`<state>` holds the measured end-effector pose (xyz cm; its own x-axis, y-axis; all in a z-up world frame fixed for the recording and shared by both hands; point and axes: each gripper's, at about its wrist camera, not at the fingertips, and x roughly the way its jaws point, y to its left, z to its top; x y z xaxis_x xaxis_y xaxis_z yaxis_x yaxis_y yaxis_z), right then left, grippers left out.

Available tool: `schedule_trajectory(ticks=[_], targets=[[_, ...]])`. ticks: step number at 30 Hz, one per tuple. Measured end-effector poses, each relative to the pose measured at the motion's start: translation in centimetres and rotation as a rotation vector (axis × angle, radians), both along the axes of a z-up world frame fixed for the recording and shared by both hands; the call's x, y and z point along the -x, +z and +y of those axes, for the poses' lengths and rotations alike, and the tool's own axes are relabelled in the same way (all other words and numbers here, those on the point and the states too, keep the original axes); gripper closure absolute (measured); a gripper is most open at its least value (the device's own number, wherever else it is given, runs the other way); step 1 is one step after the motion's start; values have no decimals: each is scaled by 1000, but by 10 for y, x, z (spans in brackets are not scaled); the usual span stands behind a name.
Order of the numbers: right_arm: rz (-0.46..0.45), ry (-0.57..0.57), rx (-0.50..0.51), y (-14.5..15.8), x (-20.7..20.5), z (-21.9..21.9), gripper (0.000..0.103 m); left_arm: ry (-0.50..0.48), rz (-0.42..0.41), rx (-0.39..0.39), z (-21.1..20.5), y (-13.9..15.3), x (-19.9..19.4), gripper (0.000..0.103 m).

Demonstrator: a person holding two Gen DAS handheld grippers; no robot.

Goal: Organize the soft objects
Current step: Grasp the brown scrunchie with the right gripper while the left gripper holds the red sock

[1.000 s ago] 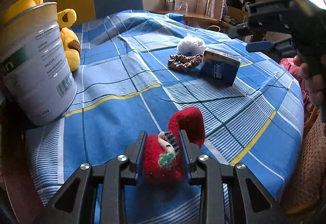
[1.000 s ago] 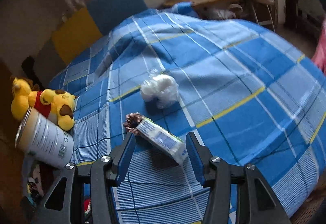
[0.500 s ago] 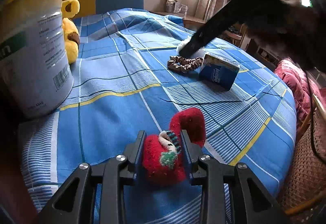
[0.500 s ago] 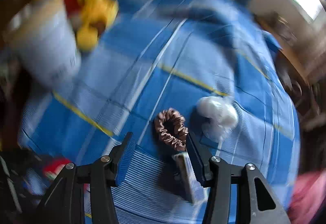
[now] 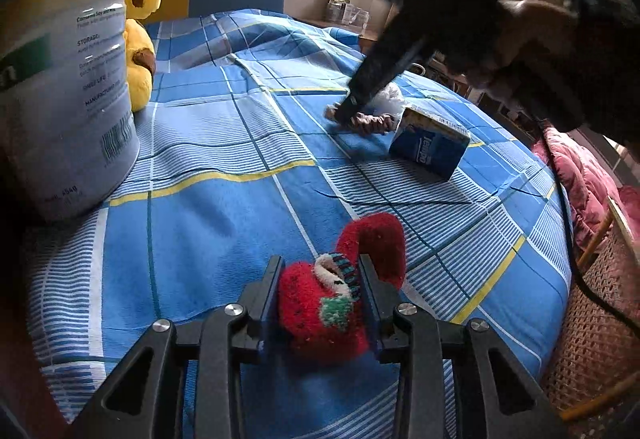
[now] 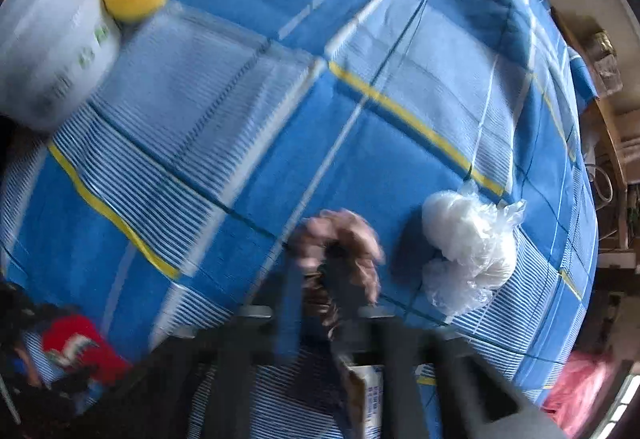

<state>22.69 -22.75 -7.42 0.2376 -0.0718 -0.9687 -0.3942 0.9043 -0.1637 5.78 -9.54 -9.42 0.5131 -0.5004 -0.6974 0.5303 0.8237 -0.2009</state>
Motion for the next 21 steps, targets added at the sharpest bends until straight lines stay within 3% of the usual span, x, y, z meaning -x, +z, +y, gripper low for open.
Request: schedule_trajectory(ticks=[6,14,15,16,17,21], targets=[[-99,15,-263,38,49,31,97,3,-4,-2,1,0,1,64],[-113,-117,-306,2,83,18,96,7,-15,-12,1,1,3,64],[-115,-132,-325,1,83,12,88,7,-17,-14,0,1,4,63],[-116,-131,-322,3,83,9,72,7,-19,-16,0,1,4,63],[-117,-118,-315,5,82,9,65,6,-20,-19,0,1,4,63],[-114,36,-176,5,74,26,52,8,-20,-21,-1,1,4,63]])
